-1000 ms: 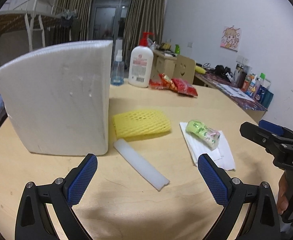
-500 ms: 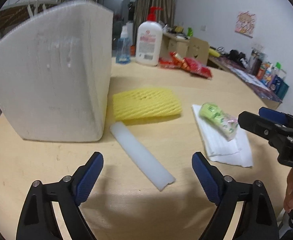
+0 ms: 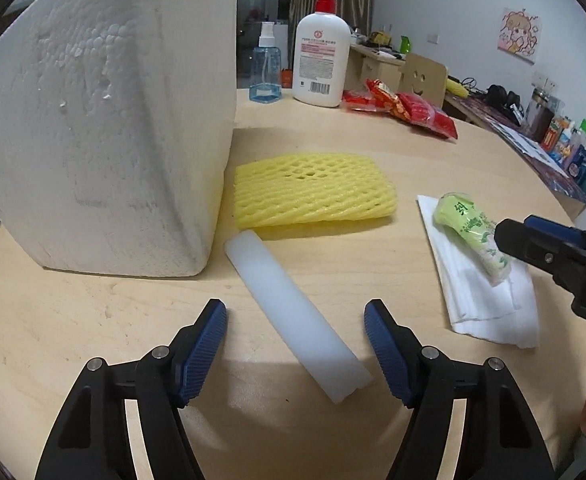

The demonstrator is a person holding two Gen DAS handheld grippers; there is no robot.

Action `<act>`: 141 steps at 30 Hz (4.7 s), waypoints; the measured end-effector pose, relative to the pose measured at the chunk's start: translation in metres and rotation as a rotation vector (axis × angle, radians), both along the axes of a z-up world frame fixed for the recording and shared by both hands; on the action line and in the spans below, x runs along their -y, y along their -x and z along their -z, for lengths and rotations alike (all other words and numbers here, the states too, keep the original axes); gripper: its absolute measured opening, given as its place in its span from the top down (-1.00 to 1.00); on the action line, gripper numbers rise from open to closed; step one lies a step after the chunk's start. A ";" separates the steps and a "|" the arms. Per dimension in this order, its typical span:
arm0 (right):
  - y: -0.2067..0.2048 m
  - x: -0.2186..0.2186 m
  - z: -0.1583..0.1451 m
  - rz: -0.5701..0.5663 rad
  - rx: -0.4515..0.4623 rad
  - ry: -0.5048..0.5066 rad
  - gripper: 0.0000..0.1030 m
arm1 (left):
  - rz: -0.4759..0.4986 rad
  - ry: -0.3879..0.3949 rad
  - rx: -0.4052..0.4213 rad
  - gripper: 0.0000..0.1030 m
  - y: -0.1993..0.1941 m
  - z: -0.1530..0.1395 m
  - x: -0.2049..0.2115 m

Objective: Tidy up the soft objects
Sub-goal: 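Grasp the green snack packet with the right tool while the left tool approaches the white foam strip, then grasp the white foam strip with the left tool while the right tool lifts the packet, then carry the foam strip with the left tool while the right tool carries the packet to the box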

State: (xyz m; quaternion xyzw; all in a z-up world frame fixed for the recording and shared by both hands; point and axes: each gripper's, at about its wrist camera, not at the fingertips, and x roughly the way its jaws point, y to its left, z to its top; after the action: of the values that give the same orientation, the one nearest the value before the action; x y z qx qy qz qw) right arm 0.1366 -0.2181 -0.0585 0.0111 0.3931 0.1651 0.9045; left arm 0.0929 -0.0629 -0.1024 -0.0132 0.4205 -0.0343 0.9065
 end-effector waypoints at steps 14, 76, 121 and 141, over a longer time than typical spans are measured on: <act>-0.014 -0.007 0.010 -0.043 -0.033 0.065 -0.03 | -0.023 -0.047 -0.004 0.43 -0.006 -0.001 0.010; 0.113 0.001 -0.098 0.198 0.362 -0.096 0.79 | 0.179 -0.010 0.491 0.89 0.105 -0.142 -0.026; 0.074 -0.141 -0.106 -0.232 0.345 -0.122 0.79 | -0.053 -0.033 0.486 0.88 0.114 -0.156 -0.134; 0.035 -0.153 -0.136 -0.263 0.374 -0.095 0.79 | 0.001 -0.027 0.473 0.88 0.067 -0.181 -0.134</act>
State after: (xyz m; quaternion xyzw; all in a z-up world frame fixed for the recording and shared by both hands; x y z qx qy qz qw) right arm 0.1013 -0.0649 0.0777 -0.0283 0.2086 0.2992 0.9307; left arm 0.0261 0.0708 0.0789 0.0075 0.1971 -0.0315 0.9799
